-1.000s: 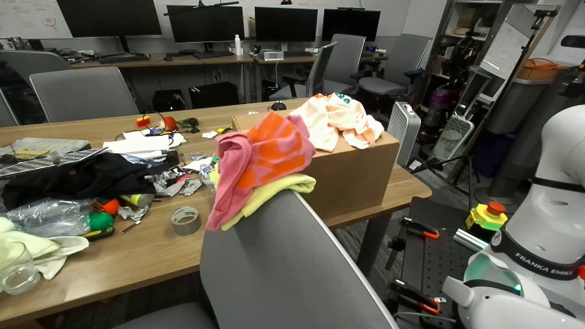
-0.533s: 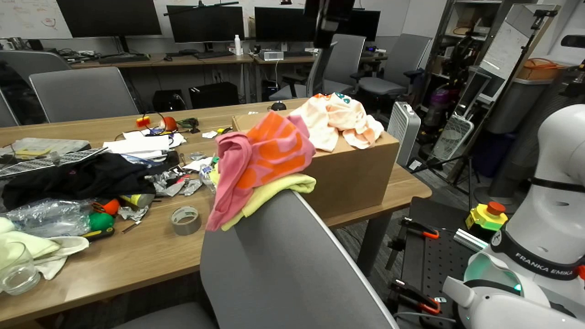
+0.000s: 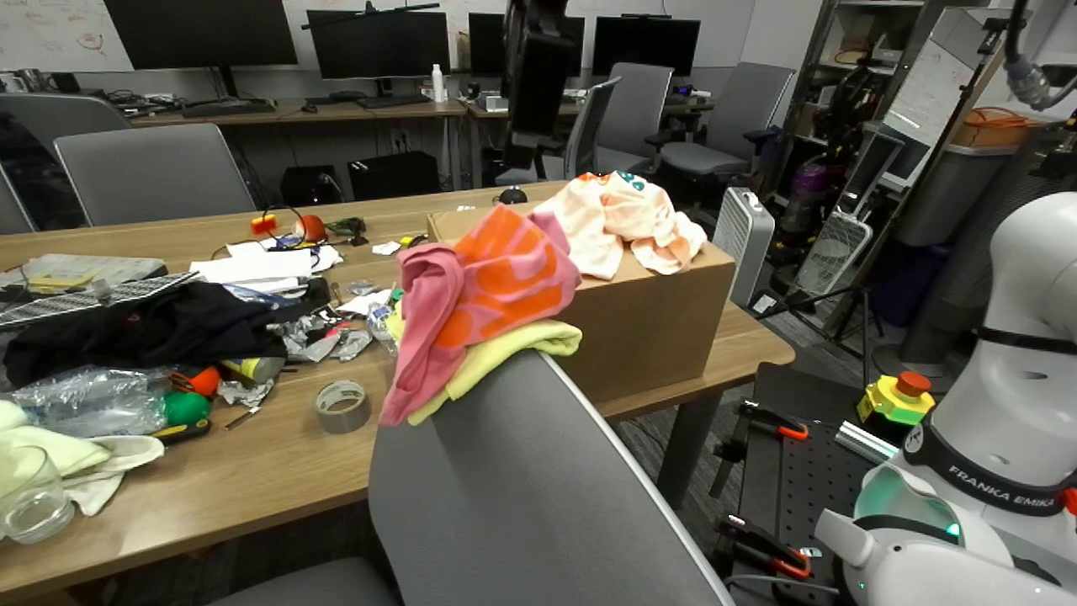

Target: Move the peach and pink colored shirts and the green towel to the top of the box respectively

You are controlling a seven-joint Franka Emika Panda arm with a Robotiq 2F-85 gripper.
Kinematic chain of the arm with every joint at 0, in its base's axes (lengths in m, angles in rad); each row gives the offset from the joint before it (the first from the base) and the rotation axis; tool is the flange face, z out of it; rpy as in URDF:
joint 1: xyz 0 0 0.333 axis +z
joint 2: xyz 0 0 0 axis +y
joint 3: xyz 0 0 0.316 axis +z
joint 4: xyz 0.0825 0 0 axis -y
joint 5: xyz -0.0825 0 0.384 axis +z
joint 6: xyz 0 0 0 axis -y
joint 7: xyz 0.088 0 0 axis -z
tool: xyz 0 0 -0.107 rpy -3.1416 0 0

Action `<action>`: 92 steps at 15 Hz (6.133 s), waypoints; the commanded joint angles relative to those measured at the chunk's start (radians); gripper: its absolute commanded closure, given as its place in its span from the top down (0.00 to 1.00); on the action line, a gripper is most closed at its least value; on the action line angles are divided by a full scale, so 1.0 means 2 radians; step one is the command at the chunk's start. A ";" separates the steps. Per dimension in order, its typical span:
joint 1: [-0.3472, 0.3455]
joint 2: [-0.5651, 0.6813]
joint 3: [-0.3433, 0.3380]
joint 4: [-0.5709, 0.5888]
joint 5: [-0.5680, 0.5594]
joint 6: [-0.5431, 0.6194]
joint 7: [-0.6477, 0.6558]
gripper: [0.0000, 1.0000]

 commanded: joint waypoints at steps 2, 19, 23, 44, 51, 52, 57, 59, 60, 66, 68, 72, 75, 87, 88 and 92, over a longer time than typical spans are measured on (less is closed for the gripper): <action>-0.002 0.023 0.013 0.007 0.015 0.009 0.051 1.00; -0.009 0.083 0.008 -0.008 0.017 0.019 0.094 1.00; -0.012 0.088 0.005 -0.010 0.014 0.020 0.091 1.00; -0.013 0.043 0.001 -0.024 0.015 0.053 0.091 0.03; -0.023 0.000 0.000 -0.005 0.011 0.066 0.095 0.03; -0.024 -0.007 0.000 0.002 0.013 0.061 0.091 0.03; -0.030 -0.038 0.007 0.033 0.001 0.043 0.087 0.03; -0.033 -0.043 0.006 0.038 -0.003 0.040 0.083 0.03; -0.034 -0.046 0.004 0.043 -0.002 0.034 0.079 0.03; -0.048 -0.072 -0.029 0.042 0.010 0.025 0.048 0.03; -0.059 -0.077 -0.048 0.048 0.015 0.017 0.041 0.03; -0.086 -0.074 -0.083 0.066 0.021 -0.001 0.033 0.03; -0.107 -0.063 -0.096 0.081 0.019 -0.012 0.040 0.03; -0.191 -0.022 -0.077 0.106 -0.105 0.066 0.234 0.03; -0.195 -0.019 -0.074 0.106 -0.121 0.071 0.248 0.36; -0.197 -0.028 -0.071 0.092 -0.164 0.070 0.289 0.57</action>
